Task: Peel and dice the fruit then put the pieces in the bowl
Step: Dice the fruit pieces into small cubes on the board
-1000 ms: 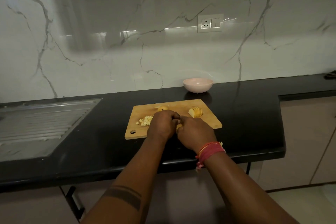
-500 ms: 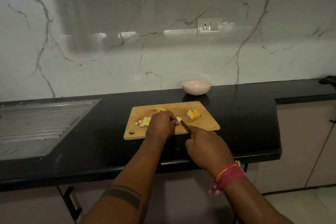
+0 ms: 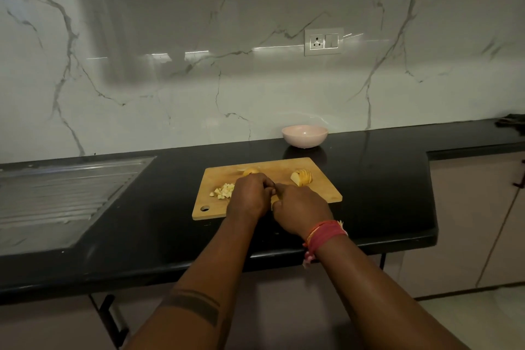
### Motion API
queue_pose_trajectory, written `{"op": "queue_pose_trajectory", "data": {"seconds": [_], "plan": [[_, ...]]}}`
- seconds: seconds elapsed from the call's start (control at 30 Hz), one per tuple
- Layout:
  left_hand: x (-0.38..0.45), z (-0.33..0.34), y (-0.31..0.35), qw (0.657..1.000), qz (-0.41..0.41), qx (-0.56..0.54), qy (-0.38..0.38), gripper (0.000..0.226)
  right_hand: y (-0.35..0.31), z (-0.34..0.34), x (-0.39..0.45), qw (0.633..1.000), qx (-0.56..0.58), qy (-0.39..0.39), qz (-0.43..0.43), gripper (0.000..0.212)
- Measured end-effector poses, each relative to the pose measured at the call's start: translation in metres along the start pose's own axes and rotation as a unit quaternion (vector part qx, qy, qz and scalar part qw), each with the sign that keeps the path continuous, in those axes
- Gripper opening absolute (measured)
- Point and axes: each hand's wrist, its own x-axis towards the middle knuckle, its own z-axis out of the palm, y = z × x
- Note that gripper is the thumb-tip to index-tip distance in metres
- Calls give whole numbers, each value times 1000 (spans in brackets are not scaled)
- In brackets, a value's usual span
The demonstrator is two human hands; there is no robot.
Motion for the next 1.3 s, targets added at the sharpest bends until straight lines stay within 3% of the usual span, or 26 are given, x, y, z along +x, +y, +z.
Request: {"op": "queue_pose_trajectory", "data": {"seconds": [0.23,0.4,0.53,0.7,0.87,1.1,1.2,1.3], "plan": [[1,0,5,1000,-21,6,-11,8,13,-7,-29,1000,-12,-23,0,49],[-2,1,5,1000,-12,21,-11,8,22,-14,-38,999,52,1,9,50],[-3,8,1,997,47,64,10,32,26,-19,-30,993,109,42,20,52],[-1,12,4,978,80,192,-13,62,32,-14,-25,985,149,71,46,48],[3,11,4,988,73,134,-19,44,35,-11,-17,987,130,64,67,49],[-1,8,-5,996,76,-9,-44,57,27,-7,-8,996,30,19,81,48],[-3,7,-5,997,67,30,-32,51,26,-2,-13,998,24,21,56,43],[-4,2,-4,991,40,126,-11,42,31,-2,-13,997,26,29,67,52]]}}
